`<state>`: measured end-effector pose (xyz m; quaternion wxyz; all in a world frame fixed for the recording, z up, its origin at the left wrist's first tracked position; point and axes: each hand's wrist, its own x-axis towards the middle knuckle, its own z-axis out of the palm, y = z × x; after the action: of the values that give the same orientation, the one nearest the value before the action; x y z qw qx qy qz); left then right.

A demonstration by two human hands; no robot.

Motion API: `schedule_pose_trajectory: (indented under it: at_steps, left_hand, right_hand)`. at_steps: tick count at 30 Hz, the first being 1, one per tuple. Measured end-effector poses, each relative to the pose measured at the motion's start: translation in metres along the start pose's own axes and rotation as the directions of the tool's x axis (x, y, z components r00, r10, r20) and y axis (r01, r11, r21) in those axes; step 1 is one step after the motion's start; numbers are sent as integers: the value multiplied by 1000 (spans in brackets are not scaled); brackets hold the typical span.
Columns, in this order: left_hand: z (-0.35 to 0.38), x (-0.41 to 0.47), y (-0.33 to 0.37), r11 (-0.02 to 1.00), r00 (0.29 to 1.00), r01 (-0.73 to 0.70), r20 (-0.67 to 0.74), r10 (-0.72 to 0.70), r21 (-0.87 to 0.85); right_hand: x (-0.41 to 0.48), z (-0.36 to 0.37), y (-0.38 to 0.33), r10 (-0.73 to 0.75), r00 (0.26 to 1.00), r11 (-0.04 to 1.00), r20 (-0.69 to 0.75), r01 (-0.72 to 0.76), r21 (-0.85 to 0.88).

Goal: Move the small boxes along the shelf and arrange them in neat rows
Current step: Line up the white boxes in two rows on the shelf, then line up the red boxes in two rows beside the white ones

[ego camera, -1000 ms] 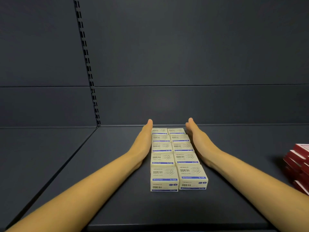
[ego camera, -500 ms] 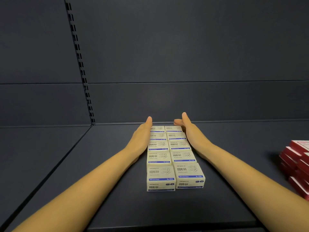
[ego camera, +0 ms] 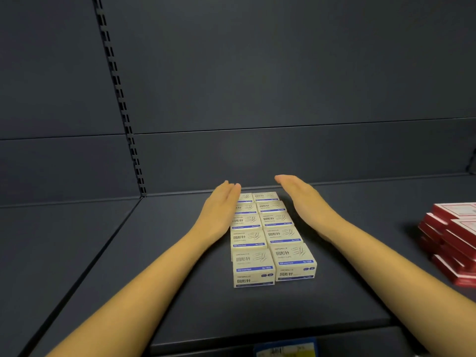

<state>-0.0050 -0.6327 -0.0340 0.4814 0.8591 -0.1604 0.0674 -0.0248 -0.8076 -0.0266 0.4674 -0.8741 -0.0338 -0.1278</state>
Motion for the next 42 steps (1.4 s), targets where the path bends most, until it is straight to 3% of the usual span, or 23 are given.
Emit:
schedule_pose_trajectory:
  at_steps: [3, 6, 9, 14, 23, 28, 36, 42]
  left_hand:
    - [-9, -6, 16, 981, 981, -178, -68, 183, 81]
    - [-12, -12, 38, 927, 942, -333, 30, 333, 170]
    - [-8, -23, 66, 869, 901, -432, 153, 406, 240]
    - [13, -38, 114, 795, 845, -534, 205, 494, 286]
    - [106, -36, 174, 774, 821, -562, 311, 479, 292]
    - [147, -28, 187, 812, 846, -507, 347, 406, 287]
    - [166, -14, 198, 878, 844, -410, 468, 262, 247]
    - [170, -11, 203, 925, 854, -333, 474, 215, 180]
  right_hand:
    - [-21, -20, -13, -149, 989, 967, 22, 150, -207]
    - [-42, -48, -25, -206, 973, 836, 105, 231, -498]
    - [-60, -84, -40, -224, 964, 803, 145, 267, -533]
    - [-77, -151, -37, -204, 958, 770, 200, 283, -572]
    - [-78, -259, 25, -113, 937, 787, 331, 287, -546]
    - [-74, -304, 60, -84, 907, 810, 414, 304, -502]
    - [-70, -342, 100, -73, 848, 817, 525, 352, -457]
    - [-64, -350, 116, -135, 818, 886, 560, 353, -301]
